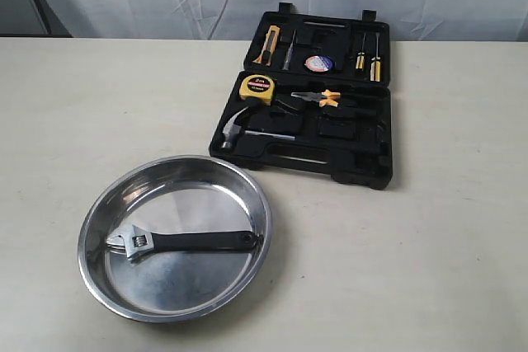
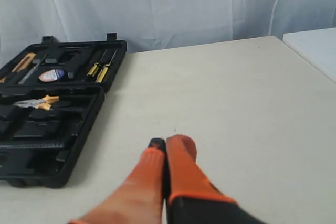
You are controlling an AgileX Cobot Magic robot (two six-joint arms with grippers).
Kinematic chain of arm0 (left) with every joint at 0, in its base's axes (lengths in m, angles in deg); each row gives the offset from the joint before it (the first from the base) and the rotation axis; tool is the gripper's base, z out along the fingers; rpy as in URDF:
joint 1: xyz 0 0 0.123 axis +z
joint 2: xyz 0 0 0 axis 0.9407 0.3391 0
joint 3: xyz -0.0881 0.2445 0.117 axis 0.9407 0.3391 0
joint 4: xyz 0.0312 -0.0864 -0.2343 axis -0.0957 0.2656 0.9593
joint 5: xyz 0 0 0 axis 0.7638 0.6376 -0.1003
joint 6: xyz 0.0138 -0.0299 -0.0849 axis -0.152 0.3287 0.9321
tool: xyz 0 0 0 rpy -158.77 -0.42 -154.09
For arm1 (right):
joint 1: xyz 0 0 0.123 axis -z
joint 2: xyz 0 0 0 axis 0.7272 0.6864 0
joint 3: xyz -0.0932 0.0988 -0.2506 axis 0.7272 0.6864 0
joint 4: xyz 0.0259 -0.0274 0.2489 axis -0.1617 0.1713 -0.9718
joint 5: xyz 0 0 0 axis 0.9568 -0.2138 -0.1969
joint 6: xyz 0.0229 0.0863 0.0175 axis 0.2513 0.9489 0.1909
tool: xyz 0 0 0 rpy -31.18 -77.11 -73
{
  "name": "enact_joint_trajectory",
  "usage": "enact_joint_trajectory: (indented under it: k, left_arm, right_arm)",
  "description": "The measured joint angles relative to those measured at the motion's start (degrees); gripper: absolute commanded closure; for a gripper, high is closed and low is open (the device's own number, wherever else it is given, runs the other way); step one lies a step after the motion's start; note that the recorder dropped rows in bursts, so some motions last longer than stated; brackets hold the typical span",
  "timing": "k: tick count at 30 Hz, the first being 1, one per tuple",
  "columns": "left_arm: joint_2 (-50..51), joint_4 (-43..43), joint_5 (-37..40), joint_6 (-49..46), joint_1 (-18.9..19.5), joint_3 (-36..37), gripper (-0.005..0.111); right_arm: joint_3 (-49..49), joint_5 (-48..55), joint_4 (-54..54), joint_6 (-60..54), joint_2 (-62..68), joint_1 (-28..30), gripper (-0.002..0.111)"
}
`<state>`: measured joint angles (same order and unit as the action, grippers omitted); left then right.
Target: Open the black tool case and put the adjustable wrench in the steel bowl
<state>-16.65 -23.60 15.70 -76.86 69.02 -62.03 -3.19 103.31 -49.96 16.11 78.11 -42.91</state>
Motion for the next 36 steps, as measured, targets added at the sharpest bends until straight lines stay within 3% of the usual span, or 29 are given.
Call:
enact_joint_trajectory:
  k: [8, 36]
  left_arm:
    - [0.0, 0.0, 0.0, 0.0, 0.0, 0.0, 0.106]
    - [0.0, 0.0, 0.0, 0.0, 0.0, 0.0, 0.106]
  right_arm:
    - [4.9, -0.1, 1.2, -0.5, -2.8, 0.0, 0.109]
    - [5.0, 0.4, -3.8, -6.1, -4.2, 0.0, 0.109]
